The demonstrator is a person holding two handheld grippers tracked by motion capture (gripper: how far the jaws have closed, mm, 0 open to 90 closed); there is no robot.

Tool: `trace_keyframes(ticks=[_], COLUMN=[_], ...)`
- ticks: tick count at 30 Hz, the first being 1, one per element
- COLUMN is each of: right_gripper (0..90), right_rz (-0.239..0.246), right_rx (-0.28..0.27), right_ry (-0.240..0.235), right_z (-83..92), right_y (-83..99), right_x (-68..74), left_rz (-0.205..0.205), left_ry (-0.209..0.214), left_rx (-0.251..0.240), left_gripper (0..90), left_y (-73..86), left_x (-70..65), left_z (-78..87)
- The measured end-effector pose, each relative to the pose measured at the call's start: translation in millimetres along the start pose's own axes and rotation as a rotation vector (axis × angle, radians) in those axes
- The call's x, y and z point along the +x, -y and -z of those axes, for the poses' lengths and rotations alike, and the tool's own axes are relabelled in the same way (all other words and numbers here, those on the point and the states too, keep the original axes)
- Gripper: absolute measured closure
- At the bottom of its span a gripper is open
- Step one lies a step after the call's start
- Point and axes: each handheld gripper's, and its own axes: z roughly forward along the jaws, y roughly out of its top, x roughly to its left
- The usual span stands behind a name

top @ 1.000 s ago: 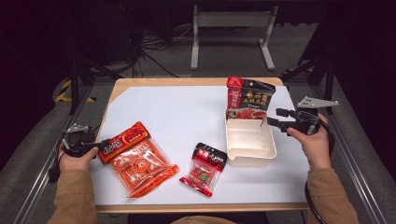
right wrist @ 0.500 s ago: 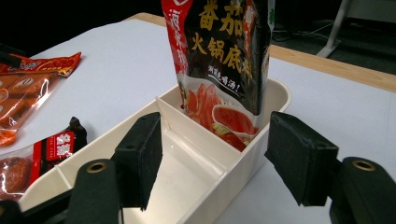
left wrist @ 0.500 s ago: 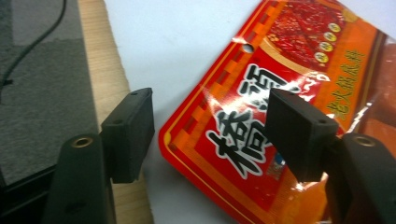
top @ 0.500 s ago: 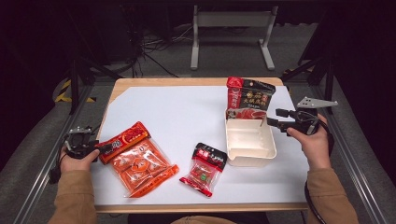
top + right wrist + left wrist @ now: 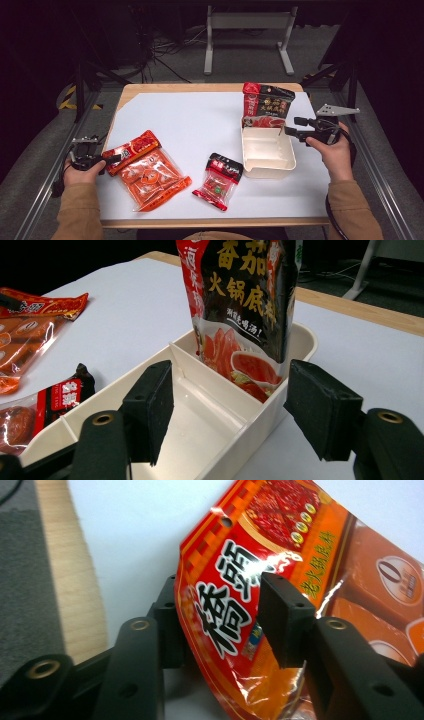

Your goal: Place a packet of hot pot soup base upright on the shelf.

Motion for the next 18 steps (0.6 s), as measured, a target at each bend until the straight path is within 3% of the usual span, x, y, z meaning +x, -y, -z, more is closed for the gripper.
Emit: trace_keyframes(ticks=[4, 7, 10, 11, 14, 18], right_gripper=[36.1, 36.1, 36.1, 36.1, 36.1, 36.1], right_rz=[0.001, 0.0, 0.001, 0.005, 0.005, 0.007], right_rx=[0.003, 0.005, 0.007, 0.011, 0.012, 0.014], right_ry=[-0.006, -0.008, -0.011, -0.013, -0.017, -0.02], right_z=[-1.8, -2.9, -4.3, -5.6, -6.7, -8.1], right_y=[0.2, 0.3, 0.3, 0.1, -0.1, -0.4], right_x=[0.4, 0.5, 0.8, 1.5, 2.2, 3.0], left_rz=[0.008, -0.012, -0.003, -0.016, -0.025, -0.025], left_ry=[0.046, 0.09, 0.154, 0.147, 0.128, 0.144], left_rx=[-0.03, -0.04, -0.017, 0.021, 0.034, 0.037], left_gripper=[61.8, 64.8, 68.9, 69.7, 70.2, 77.3], left_y=[0.2, 0.9, 1.8, 1.6, 1.3, 1.9], left_x=[-2.5, -3.4, -2.4, -4.6, -6.5, -5.2], left_z=[3.7, 2.9, -2.4, -7.7, -11.0, -12.0])
